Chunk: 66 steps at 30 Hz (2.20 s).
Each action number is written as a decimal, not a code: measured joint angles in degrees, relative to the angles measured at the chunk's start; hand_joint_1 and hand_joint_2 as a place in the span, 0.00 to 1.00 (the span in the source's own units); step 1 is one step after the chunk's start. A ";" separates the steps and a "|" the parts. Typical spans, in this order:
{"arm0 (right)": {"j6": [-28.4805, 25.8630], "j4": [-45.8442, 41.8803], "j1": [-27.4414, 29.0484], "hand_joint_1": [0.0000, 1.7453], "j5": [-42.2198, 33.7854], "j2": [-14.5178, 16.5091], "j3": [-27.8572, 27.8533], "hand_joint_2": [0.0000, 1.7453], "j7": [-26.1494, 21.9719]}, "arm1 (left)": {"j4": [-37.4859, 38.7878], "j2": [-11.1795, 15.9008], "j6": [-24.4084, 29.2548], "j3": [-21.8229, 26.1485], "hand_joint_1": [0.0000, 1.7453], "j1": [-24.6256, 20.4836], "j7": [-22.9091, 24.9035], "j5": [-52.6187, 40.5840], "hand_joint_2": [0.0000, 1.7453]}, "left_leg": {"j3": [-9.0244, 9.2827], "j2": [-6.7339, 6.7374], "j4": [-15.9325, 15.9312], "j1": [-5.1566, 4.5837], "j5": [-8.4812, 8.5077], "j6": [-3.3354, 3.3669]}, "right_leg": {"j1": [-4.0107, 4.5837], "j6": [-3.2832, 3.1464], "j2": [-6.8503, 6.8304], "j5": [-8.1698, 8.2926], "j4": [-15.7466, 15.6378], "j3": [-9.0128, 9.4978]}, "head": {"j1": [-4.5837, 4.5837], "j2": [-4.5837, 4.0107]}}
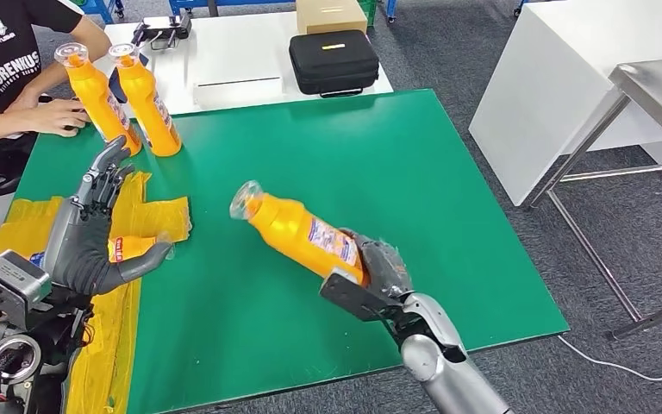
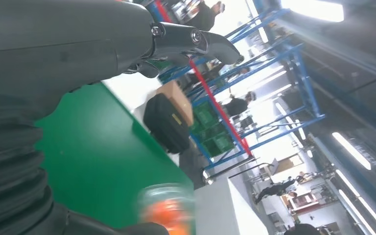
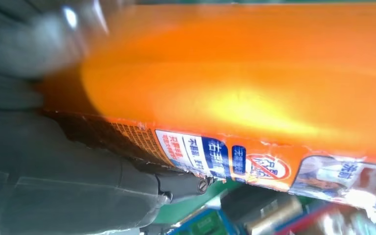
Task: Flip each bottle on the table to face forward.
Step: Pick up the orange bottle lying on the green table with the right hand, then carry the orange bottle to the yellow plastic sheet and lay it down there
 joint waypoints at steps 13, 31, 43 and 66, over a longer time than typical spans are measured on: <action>-11.10 -3.91 -0.62 1.00 -19.20 3.57 -4.32 1.00 -16.49 | 1.47 0.26 -5.13 -5.11 0.00 -1.27 7.72 9.31 1.00 | -0.10 0.01 0.00 -0.01 -0.01 -0.02 | 0.00 0.00 0.02 0.00 0.00 -0.11 | -0.01 0.01; -13.01 2.94 -9.30 1.00 -12.53 7.05 5.67 1.00 -15.62 | 4.51 -0.03 -5.48 -12.56 0.00 -7.92 12.91 22.11 1.00 | -0.11 0.02 0.00 0.00 -0.01 -0.02 | 0.00 0.00 0.01 0.00 0.00 -0.11 | -0.01 0.00; -8.22 9.31 -13.40 1.00 -5.63 7.85 14.07 1.00 -10.81 | 5.57 -1.14 -5.23 -13.88 0.00 -9.15 12.59 24.33 1.00 | -0.12 0.02 0.00 0.00 -0.01 -0.02 | 0.00 0.00 0.02 0.00 0.00 -0.13 | -0.01 0.00; -7.27 10.03 -15.86 1.00 -5.65 8.42 17.21 1.00 -9.64 | 5.38 -1.51 -1.83 -15.72 1.00 -9.52 9.70 22.96 1.00 | -0.14 0.01 0.00 -0.01 0.00 -0.02 | 0.00 0.00 0.01 0.00 0.00 -0.13 | 0.00 0.01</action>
